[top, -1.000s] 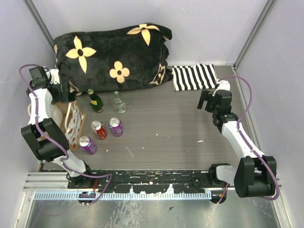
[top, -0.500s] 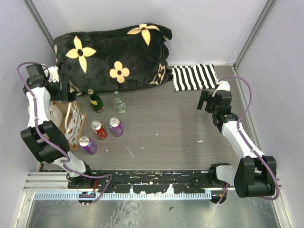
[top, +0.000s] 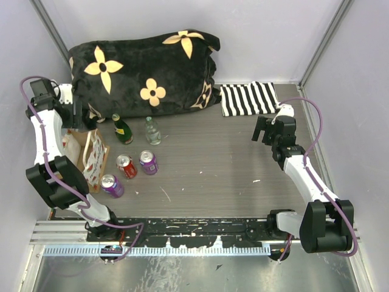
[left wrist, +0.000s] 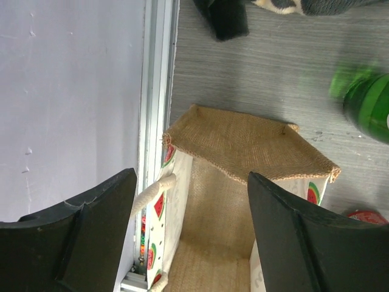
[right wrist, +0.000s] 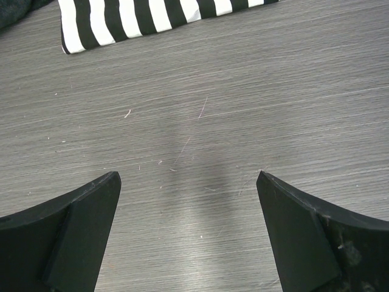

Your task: Place the beverage into the canvas bag

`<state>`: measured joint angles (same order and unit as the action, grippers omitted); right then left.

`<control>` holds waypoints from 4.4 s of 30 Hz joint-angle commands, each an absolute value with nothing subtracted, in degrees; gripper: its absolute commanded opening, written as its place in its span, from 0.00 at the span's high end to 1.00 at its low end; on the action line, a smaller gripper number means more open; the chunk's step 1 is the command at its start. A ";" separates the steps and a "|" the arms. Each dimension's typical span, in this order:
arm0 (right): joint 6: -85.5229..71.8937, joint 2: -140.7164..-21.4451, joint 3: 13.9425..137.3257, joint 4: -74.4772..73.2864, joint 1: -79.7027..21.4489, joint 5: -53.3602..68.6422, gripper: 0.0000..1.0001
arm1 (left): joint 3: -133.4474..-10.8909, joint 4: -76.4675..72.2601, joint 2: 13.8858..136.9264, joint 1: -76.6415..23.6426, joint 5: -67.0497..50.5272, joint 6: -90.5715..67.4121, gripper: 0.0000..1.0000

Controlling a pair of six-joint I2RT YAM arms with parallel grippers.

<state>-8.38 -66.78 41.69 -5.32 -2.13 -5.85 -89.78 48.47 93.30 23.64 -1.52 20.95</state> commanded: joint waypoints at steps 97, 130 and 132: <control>-9.54 -55.22 43.33 -10.10 -2.07 -9.05 0.00 | -96.69 39.23 77.42 -38.50 2.77 -34.56 1.00; -9.60 -51.21 40.06 -14.16 -2.02 -6.14 0.00 | -99.27 51.27 101.51 -40.89 4.80 -49.73 0.11; -8.67 -50.91 40.33 -14.72 -2.02 -4.69 0.00 | -101.03 49.22 101.48 -39.49 3.44 -47.26 0.08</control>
<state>-10.46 -52.75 39.62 -15.55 -2.13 -7.11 -96.51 54.63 101.62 -41.36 5.85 -51.66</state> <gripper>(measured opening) 0.999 0.899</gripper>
